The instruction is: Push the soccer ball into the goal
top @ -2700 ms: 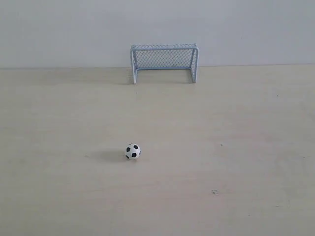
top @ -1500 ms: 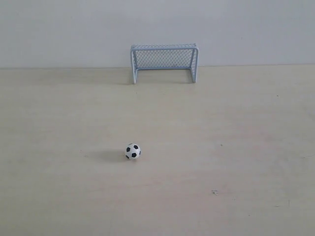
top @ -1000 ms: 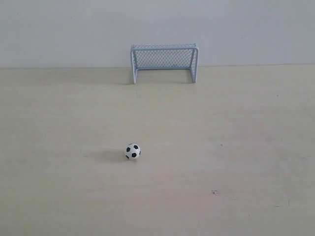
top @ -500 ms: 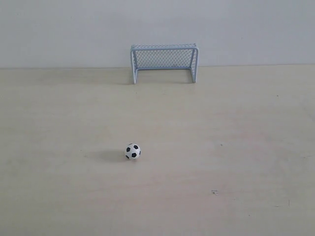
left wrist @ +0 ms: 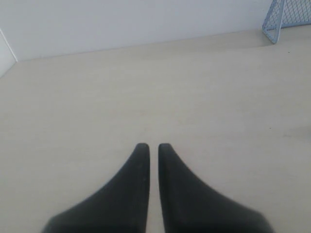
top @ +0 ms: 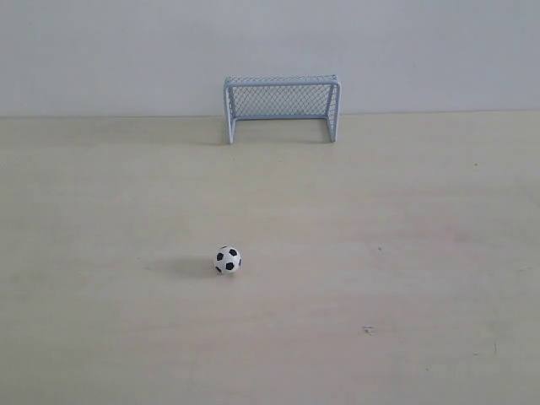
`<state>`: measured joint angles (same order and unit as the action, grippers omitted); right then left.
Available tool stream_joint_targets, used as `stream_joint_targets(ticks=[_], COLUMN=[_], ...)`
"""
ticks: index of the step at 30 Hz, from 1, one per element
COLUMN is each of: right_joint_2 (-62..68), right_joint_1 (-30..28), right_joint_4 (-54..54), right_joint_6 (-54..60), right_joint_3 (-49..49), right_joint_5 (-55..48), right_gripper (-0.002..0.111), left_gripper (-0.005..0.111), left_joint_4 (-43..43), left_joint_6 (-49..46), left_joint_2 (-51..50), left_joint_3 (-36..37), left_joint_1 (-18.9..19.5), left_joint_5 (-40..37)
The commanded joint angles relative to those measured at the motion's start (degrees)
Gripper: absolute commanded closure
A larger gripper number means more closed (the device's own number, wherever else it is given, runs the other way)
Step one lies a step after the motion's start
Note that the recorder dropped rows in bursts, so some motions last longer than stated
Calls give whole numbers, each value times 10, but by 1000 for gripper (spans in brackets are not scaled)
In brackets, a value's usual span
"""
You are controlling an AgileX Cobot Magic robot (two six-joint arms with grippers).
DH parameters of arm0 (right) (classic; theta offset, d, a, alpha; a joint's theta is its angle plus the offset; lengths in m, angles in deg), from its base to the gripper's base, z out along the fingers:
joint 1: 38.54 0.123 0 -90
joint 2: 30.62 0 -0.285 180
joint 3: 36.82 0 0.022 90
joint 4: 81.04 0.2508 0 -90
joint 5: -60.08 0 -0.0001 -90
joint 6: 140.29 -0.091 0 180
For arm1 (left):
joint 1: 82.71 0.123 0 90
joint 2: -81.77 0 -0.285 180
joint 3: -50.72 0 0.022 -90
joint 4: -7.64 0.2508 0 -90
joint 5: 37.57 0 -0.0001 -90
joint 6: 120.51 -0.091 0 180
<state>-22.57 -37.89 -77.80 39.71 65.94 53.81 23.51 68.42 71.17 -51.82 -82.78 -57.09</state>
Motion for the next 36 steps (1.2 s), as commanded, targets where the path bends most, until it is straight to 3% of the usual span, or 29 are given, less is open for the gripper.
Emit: stream_joint_targets(ticks=[1, 13, 24, 36], right_joint_2=[-3, -3, -3, 19], right_joint_1=[-1, -1, -1, -1], right_joint_4=[-1, 26, 16, -8], right_joint_6=[0, -77, -58, -55], right_joint_3=[0, 0, 0, 90], right_joint_5=[49, 89, 108, 75], right_gripper=[108, 108, 108, 108], left_gripper=[100, 100, 100, 100], left_joint_4=[0, 0, 0, 0], left_joint_6=[5, 5, 5, 5], left_joint_2=[-3, -3, -3, -3], left_joint_3=[-2, -2, -2, -2], left_joint_1=[-5, -5, -5, -5], left_joint_5=[2, 2, 2, 2])
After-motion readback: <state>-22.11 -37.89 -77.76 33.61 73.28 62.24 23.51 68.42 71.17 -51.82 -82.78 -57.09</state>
